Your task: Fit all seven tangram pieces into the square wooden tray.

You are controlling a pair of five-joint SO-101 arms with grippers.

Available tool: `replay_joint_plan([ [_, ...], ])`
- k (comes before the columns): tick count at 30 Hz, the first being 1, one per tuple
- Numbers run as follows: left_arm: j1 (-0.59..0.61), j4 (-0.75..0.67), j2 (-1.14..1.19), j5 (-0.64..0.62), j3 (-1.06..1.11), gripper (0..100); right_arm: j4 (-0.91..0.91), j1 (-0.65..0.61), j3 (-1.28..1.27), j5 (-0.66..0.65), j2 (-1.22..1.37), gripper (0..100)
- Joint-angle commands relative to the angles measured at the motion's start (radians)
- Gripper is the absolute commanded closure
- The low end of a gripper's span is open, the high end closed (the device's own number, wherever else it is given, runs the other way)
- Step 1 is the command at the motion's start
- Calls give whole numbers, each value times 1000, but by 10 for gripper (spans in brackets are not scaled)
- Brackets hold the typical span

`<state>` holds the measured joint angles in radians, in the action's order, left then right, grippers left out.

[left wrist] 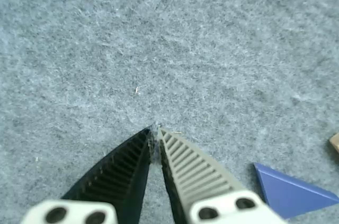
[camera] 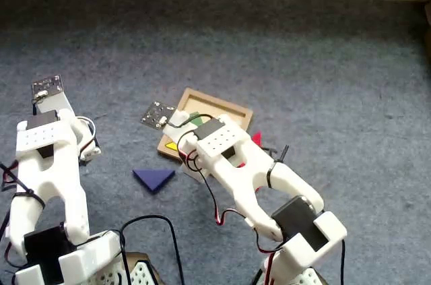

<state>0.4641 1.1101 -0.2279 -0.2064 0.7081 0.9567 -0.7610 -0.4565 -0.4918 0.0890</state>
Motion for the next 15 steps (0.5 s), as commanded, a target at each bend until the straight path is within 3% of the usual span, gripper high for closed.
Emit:
replay_joint_plan([
  [1,8,-12,-35,9,-4,989,-21,-12,2,6,-24,742],
  [6,8,-12,-35,9,-4,989,-19,-13,4,6,-24,830],
  [15,8,-12,-35,9,-4,989,-18,-4,10,6,-27,882],
])
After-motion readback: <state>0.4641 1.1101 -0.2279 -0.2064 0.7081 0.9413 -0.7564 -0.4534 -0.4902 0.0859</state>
